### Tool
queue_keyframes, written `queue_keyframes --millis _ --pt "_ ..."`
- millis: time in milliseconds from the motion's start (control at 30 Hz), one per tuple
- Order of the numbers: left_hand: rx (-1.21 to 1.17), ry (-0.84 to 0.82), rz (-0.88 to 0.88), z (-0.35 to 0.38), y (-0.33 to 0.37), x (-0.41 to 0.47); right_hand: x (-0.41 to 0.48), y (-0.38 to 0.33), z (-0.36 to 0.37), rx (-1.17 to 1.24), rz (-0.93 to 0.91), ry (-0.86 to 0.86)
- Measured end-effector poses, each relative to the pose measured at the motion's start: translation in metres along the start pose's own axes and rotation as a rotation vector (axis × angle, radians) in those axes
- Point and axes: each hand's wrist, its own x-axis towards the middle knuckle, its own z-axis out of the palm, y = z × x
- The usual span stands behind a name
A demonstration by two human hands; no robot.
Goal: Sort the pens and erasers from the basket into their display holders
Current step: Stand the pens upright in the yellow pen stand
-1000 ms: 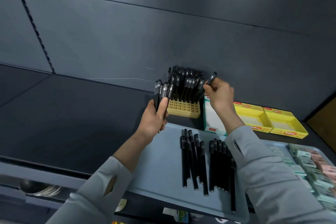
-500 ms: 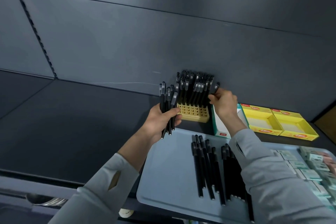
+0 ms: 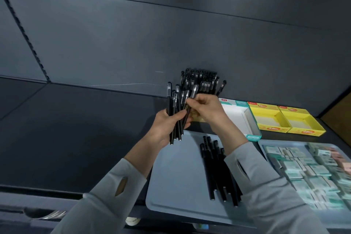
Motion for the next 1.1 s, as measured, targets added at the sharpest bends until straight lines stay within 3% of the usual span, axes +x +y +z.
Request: queue_keyframes --millis 133,200,367,533,833,967,1100 --pt "-0.076 0.134 -0.019 -0.013 0.0 0.003 0.013 -0.002 -0.01 0.103 -0.053 0.213" --pt "-0.088 0.208 -0.022 -0.02 0.002 0.006 0.021 0.002 -0.013 -0.049 -0.155 0.315" --pt "-0.057 0.25 -0.009 -0.03 0.008 0.012 0.027 0.014 0.007 -0.359 -0.317 0.342" --pt "-0.01 0.165 0.043 -0.036 0.006 0.013 0.039 0.016 0.021 -0.452 -0.356 0.334" --pt "-0.115 0.152 0.044 -0.031 0.008 0.013 0.039 0.01 0.022 -0.582 -0.225 0.335" --pt "-0.138 0.121 0.048 -0.022 0.007 0.015 0.022 -0.001 0.022 -0.353 -0.194 0.2" --pt "-0.002 0.075 0.096 -0.012 0.0 0.016 0.013 -0.006 0.024 -0.26 -0.208 0.042"
